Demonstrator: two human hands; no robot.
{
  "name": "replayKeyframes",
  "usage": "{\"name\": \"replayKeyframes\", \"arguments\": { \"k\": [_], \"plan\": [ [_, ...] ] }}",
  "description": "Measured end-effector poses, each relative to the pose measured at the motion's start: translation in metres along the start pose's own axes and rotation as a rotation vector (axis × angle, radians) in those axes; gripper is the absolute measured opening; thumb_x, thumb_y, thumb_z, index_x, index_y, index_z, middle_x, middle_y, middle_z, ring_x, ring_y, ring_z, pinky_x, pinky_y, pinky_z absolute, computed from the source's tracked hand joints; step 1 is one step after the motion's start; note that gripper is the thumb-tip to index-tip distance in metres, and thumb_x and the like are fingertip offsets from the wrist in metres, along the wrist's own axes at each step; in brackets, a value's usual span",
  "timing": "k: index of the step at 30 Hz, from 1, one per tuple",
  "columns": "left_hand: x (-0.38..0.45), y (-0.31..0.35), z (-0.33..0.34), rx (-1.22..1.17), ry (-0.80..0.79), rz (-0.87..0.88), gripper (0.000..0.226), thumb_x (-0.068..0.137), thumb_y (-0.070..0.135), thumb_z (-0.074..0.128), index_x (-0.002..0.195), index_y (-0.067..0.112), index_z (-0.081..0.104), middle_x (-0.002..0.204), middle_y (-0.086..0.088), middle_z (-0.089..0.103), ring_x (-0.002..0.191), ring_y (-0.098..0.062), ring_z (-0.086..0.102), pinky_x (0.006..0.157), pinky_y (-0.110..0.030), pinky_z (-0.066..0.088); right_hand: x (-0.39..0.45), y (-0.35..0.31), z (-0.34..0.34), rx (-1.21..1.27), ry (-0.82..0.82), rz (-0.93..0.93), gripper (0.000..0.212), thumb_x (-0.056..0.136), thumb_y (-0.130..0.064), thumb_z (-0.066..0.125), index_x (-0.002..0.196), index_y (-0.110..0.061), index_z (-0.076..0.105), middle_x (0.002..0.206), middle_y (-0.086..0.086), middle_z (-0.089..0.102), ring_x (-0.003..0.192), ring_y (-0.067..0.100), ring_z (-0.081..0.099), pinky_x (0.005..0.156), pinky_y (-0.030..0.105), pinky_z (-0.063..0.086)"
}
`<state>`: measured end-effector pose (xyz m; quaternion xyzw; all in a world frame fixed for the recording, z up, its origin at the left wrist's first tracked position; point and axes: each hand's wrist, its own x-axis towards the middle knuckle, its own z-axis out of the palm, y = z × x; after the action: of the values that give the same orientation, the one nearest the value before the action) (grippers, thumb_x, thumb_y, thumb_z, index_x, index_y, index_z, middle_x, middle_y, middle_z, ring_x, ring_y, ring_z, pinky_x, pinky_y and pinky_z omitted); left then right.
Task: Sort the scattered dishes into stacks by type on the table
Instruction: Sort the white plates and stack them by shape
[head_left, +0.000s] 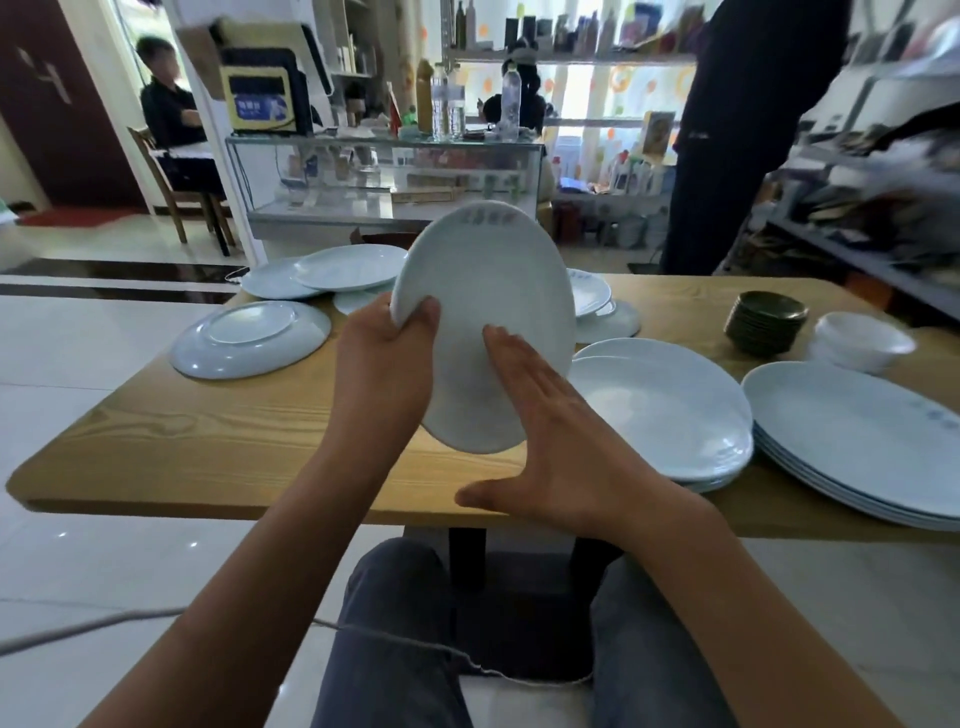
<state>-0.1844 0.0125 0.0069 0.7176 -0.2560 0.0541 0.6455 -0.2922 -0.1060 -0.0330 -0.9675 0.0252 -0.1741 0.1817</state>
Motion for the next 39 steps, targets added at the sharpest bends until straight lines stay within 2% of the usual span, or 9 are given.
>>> {"name": "replayKeyframes", "arguments": {
  "k": [3, 7, 14, 18, 23, 27, 32, 36, 39],
  "plan": [
    [0.009, 0.012, 0.013, -0.204, 0.018, -0.139, 0.013, 0.096, 0.027, 0.054, 0.085, 0.025, 0.062, 0.088, 0.001, 0.068, 0.088, -0.02, 0.066, 0.081, -0.047, 0.056, -0.004, 0.005, -0.004, -0.07, 0.066, -0.031, 0.108, 0.08, -0.054, 0.069, 0.147, -0.044, -0.015, 0.161, -0.014, -0.011, 0.142, -0.006, -0.013, 0.108, 0.014, -0.004],
    [0.017, 0.021, 0.032, -0.344, 0.006, -0.229, 0.01, 0.095, 0.021, 0.055, 0.086, 0.022, 0.06, 0.09, 0.001, 0.068, 0.089, -0.019, 0.066, 0.082, -0.041, 0.057, -0.007, 0.02, -0.013, -0.214, 0.246, -0.135, 0.056, 0.099, -0.029, 0.049, 0.151, -0.028, 0.028, 0.159, 0.004, 0.023, 0.146, 0.014, 0.017, 0.117, 0.028, 0.012],
    [0.02, 0.02, 0.062, -0.221, -0.24, -0.108, 0.037, 0.098, 0.053, 0.035, 0.082, 0.031, 0.06, 0.086, 0.004, 0.067, 0.086, -0.014, 0.066, 0.077, -0.035, 0.056, -0.023, 0.055, -0.025, -0.359, 0.427, -0.21, 0.042, 0.089, -0.009, 0.068, 0.13, -0.003, 0.058, 0.132, 0.012, 0.059, 0.121, 0.023, 0.058, 0.098, 0.042, 0.049],
    [0.02, -0.002, 0.072, 0.174, -0.366, 0.126, 0.063, 0.099, 0.056, 0.014, 0.102, 0.021, 0.066, 0.102, -0.001, 0.069, 0.089, -0.006, 0.056, 0.08, -0.033, 0.043, -0.031, 0.087, -0.04, -0.461, 0.352, -0.162, 0.039, 0.084, -0.001, 0.07, 0.123, -0.002, 0.063, 0.124, 0.013, 0.064, 0.111, 0.025, 0.065, 0.087, 0.042, 0.057],
    [0.023, -0.034, 0.086, 0.45, -0.407, 0.255, 0.056, 0.101, 0.048, 0.021, 0.149, 0.02, 0.029, 0.152, 0.001, 0.036, 0.139, -0.012, 0.032, 0.113, -0.035, 0.031, -0.038, 0.116, -0.052, -0.521, 0.16, -0.057, 0.045, 0.077, 0.001, 0.076, 0.12, -0.005, 0.065, 0.118, 0.013, 0.067, 0.105, 0.025, 0.067, 0.086, 0.04, 0.053],
    [0.028, -0.053, 0.096, 0.508, -0.438, 0.313, 0.052, 0.103, 0.038, 0.025, 0.152, 0.025, 0.013, 0.159, 0.004, 0.016, 0.146, -0.007, 0.006, 0.119, -0.034, 0.014, -0.039, 0.13, -0.05, -0.572, 0.064, -0.015, 0.053, 0.066, 0.008, 0.08, 0.117, -0.003, 0.067, 0.113, 0.014, 0.07, 0.098, 0.026, 0.07, 0.079, 0.038, 0.055],
    [0.038, -0.064, 0.105, 0.542, -0.393, 0.335, 0.05, 0.104, 0.034, 0.026, 0.152, 0.022, 0.017, 0.159, 0.002, 0.017, 0.147, -0.009, 0.004, 0.121, -0.037, 0.01, -0.036, 0.133, -0.057, -0.569, -0.028, 0.013, 0.053, 0.065, 0.008, 0.079, 0.114, -0.007, 0.069, 0.111, 0.009, 0.071, 0.095, 0.022, 0.071, 0.073, 0.036, 0.057],
    [0.04, -0.067, 0.11, 0.539, -0.436, 0.334, 0.05, 0.104, 0.035, 0.027, 0.151, 0.023, 0.018, 0.159, 0.003, 0.014, 0.147, -0.008, 0.002, 0.121, -0.037, 0.008, -0.032, 0.123, -0.064, -0.431, -0.087, 0.129, 0.039, 0.096, -0.016, 0.051, 0.134, -0.024, 0.057, 0.136, -0.007, 0.056, 0.124, 0.012, 0.055, 0.103, 0.028, 0.041],
    [0.042, -0.069, 0.109, 0.533, -0.455, 0.351, 0.049, 0.104, 0.034, 0.027, 0.151, 0.024, 0.02, 0.159, 0.003, 0.014, 0.147, -0.008, 0.001, 0.121, -0.038, 0.007, -0.029, 0.118, -0.068, -0.372, -0.165, 0.214, 0.04, 0.096, -0.023, 0.046, 0.134, -0.029, 0.056, 0.137, -0.009, 0.056, 0.125, 0.011, 0.052, 0.106, 0.027, 0.039]
  ]
}}
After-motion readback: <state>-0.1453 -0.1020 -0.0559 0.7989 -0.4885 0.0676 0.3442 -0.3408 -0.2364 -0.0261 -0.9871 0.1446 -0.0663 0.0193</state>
